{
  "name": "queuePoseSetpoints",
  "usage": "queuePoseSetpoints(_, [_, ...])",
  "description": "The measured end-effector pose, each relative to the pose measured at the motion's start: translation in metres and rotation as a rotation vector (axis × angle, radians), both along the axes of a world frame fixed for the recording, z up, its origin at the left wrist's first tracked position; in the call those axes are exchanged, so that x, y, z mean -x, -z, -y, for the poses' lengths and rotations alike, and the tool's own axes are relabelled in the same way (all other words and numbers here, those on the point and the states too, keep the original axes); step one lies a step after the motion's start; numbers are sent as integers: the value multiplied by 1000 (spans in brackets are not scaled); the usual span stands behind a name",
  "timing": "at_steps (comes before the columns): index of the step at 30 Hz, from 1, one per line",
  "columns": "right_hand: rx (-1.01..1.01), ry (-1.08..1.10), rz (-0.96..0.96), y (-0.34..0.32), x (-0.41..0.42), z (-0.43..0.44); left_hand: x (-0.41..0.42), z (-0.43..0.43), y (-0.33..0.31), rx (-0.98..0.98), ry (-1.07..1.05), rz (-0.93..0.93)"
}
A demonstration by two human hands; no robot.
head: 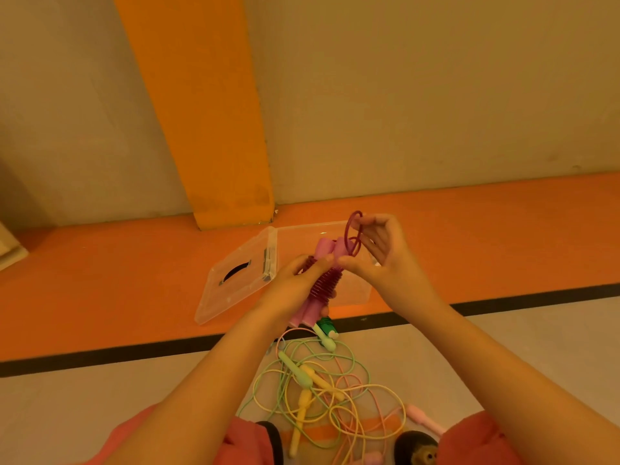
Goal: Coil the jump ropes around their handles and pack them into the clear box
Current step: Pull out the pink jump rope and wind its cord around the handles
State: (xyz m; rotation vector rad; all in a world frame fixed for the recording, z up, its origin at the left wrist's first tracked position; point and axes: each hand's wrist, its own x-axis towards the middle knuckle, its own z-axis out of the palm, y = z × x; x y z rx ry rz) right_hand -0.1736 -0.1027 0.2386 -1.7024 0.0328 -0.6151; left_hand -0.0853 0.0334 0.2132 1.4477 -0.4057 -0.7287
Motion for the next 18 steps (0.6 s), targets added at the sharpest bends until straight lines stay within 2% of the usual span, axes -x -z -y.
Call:
queuePoseSetpoints(11, [277,159,26,-4,3,11,9,3,-4,10,-20,186])
queuePoseSetpoints(18, [441,186,-5,0,1,19,10,2,-7,18,-46,111])
